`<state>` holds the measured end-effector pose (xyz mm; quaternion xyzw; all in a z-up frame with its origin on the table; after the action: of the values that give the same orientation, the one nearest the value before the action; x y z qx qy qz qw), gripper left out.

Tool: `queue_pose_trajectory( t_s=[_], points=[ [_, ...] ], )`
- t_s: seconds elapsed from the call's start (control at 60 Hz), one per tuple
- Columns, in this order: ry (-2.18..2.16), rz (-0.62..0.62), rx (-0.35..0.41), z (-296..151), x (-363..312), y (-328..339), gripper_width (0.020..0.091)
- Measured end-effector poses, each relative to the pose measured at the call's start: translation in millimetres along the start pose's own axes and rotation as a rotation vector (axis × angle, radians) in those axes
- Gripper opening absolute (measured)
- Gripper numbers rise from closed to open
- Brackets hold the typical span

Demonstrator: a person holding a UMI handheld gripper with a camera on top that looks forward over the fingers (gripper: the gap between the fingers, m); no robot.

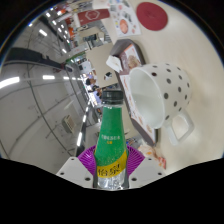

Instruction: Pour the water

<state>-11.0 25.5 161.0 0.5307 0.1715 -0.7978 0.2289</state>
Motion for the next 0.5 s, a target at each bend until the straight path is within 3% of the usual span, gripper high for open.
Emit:
queue_pose_trajectory(
  t_s=[0.083, 0.25, 0.433, 0.467, 0.5],
  points=[
    [-0.151, -0.095, -0.01, -5.9, -1.3, 1.7, 0.0345],
    [-0.331, -0.171, -0.047, 3.4, -3.8, 10.9, 0.0345],
    [-0.271, -0.144, -0.106, 1.5, -12.4, 5.3, 0.0344],
    [-0.201, -0.135, -0.122, 20.4, -18.2, 22.9, 0.0345],
    [-0.09, -0.105, -0.131, 5.8, -29.3, 12.9, 0.0346]
  ],
)
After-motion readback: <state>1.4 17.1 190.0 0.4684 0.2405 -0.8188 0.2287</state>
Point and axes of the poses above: the point between the fingertips, and its own axes, seen from behind it with the camera up: x to the right, z down, y backward, against the way the camera looks, the point moved 10 cm from there along y, backward, against the way the camera looks, and after that the axes turned 10 degrees about -x, right-handed, at the moved point
